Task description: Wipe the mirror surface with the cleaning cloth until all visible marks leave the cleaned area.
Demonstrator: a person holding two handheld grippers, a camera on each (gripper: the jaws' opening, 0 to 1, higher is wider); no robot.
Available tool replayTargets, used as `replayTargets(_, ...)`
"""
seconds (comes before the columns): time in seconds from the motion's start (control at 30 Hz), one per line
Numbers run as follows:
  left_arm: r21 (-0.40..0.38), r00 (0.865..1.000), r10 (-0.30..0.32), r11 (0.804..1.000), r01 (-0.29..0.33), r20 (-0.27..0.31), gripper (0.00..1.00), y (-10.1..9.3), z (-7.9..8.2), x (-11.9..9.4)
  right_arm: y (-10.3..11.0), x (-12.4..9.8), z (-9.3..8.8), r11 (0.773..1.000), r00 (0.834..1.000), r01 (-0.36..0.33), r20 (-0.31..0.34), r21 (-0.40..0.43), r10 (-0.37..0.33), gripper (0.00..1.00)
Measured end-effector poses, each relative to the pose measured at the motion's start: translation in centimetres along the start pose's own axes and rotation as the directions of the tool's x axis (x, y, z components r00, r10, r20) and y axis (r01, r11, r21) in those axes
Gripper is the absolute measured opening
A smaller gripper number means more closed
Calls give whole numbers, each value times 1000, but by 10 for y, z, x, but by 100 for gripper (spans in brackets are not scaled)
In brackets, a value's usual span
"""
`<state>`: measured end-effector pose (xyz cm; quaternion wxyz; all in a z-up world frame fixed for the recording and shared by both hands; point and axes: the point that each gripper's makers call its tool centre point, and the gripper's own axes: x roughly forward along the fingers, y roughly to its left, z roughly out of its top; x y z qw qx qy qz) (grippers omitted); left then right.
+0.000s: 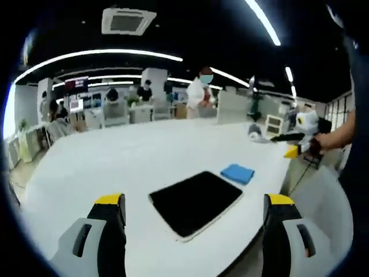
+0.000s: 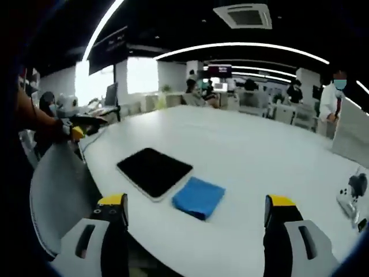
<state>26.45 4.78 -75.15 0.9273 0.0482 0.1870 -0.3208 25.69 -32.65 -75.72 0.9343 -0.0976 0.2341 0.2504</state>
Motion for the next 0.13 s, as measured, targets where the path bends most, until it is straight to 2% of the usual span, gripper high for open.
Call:
replayTargets(0.03, -45, 1000, -2, 999, 1, -19, 100, -1, -8, 5, -7, -1, -2, 999, 1000, 17, 11, 31, -17, 97)
replayTargets(0.07, 0, 993, -7, 1000, 7, -119, 100, -3, -19, 8, -16, -4, -12, 996, 998, 57, -19, 75, -56, 98)
replayTargets(0.1, 55, 995, 25, 998, -19, -96, 100, -1, -13, 10, -20, -8, -16, 991, 996, 85, -43, 99, -81, 99)
replayTargets(0.13, 172, 997, 71, 983, -66, -24, 100, 3, -3, 10, -22, -13, -11, 986, 993, 116, -18, 117, -114, 100)
